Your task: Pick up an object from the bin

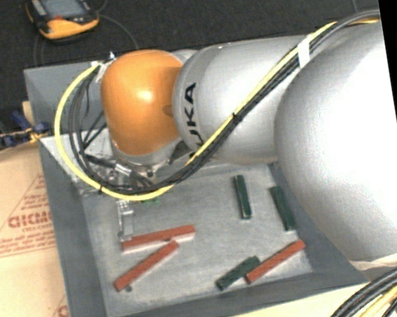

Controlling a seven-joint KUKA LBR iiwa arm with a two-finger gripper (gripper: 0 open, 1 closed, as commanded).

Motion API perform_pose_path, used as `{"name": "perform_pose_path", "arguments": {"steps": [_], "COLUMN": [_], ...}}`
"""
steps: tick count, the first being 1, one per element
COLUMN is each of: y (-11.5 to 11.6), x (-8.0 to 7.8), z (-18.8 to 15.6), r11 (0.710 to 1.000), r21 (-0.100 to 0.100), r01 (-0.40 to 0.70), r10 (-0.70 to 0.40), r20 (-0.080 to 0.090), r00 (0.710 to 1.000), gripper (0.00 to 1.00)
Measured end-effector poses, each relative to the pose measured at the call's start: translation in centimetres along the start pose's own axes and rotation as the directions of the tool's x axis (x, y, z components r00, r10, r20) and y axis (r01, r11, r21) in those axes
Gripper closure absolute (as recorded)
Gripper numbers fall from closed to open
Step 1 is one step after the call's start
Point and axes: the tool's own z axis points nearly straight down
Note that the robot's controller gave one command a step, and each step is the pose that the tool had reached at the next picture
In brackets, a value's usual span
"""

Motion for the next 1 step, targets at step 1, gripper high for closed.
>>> {"name": "perform_pose_path", "arguments": {"steps": [1], "y": [-0.1], "x": [-0.2], "z": [-0.52], "r11": [1.0], "r21": [-0.002], "r01": [-0.004], "r10": [0.004], "r20": [0.008], "r00": [1.0], "gripper": [0.0]}}
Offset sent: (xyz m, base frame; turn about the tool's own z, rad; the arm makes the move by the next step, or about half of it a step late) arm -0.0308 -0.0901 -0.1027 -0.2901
